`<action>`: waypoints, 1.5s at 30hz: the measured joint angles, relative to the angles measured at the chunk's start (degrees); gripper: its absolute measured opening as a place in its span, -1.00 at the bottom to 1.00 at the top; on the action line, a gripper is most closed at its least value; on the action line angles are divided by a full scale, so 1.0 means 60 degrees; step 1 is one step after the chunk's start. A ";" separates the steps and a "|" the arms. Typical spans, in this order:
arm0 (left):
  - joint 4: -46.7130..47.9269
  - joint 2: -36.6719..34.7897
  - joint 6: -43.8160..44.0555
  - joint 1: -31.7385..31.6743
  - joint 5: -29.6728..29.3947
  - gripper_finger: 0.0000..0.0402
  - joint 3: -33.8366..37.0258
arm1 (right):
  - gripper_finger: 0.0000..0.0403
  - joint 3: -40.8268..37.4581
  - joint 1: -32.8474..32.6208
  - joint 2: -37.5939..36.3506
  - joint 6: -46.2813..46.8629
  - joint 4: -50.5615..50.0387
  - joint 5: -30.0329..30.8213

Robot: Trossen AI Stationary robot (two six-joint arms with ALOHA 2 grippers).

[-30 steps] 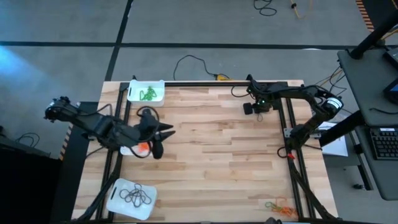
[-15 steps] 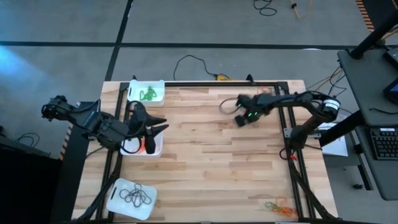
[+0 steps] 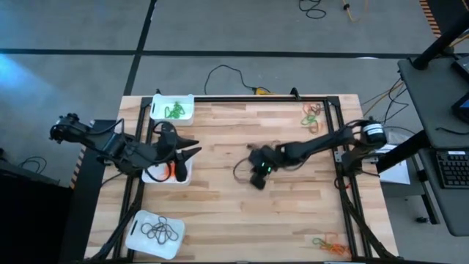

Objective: Sort rubber bands into baskets
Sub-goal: Put the black rubber band into the bottom white bin

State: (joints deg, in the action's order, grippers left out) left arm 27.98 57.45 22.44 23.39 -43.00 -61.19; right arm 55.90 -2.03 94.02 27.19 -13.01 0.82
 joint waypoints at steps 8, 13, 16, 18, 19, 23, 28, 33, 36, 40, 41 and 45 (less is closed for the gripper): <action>-0.0036 0.0781 0.0404 -0.0591 0.0826 -0.55 0.0029 | -0.88 0.2331 -0.1359 0.1666 -0.3796 0.0201 -0.1145; -0.0015 0.1327 0.0413 -0.0945 0.0831 -0.55 0.0044 | -0.61 0.3862 -0.1559 0.2559 -0.5271 -0.0847 -0.1478; -0.0035 0.1565 0.0444 -0.1051 0.1140 -0.55 0.0044 | -0.41 0.4550 -0.1527 0.2664 -0.5613 -0.1969 -0.1342; -0.0013 0.1706 0.0486 -0.1077 0.1346 -0.55 0.0044 | -0.29 0.4856 -0.1550 0.2612 -0.5729 -0.2861 -0.1019; -0.0007 0.1786 0.0545 -0.1077 0.1349 -0.55 0.0047 | -0.24 0.4888 -0.1579 0.2512 -0.5796 -0.3224 -0.0791; -0.0249 0.2241 0.0845 -0.1077 0.1476 -0.55 0.0102 | -0.07 0.4748 -0.1614 0.1863 -0.5861 -0.4173 -0.0276; -0.1006 0.3506 0.0997 -0.1037 0.2751 -0.55 0.0149 | 0.05 0.4234 -0.1548 0.0905 -0.5644 -0.5603 0.0727; -0.1156 0.5015 0.1625 -0.1022 0.3158 -0.53 0.0162 | 0.07 0.3194 -0.1344 -0.0241 -0.4698 -0.5331 0.0964; -0.1559 0.5615 0.1776 -0.1022 0.3127 -0.46 0.0168 | 0.07 0.2525 -0.1333 -0.0777 -0.3982 -0.5150 0.1028; -0.2077 0.6344 0.1161 -0.1195 0.4068 -0.29 0.0168 | 0.07 0.1990 -0.1413 -0.1417 -0.3075 -0.4857 0.1119; -0.2245 0.6484 0.0883 -0.1288 0.4590 -0.24 0.0181 | 0.07 0.1896 -0.1444 -0.1528 -0.2852 -0.4804 0.1119; -0.3415 0.6874 -0.0615 -0.1320 0.5803 -0.07 0.0269 | 0.07 0.1716 -0.1685 -0.1886 -0.1938 -0.4764 0.1133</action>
State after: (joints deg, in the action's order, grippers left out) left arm 7.49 98.70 18.75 15.47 -8.18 -59.57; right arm 66.20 -12.14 82.71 15.56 -41.59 7.61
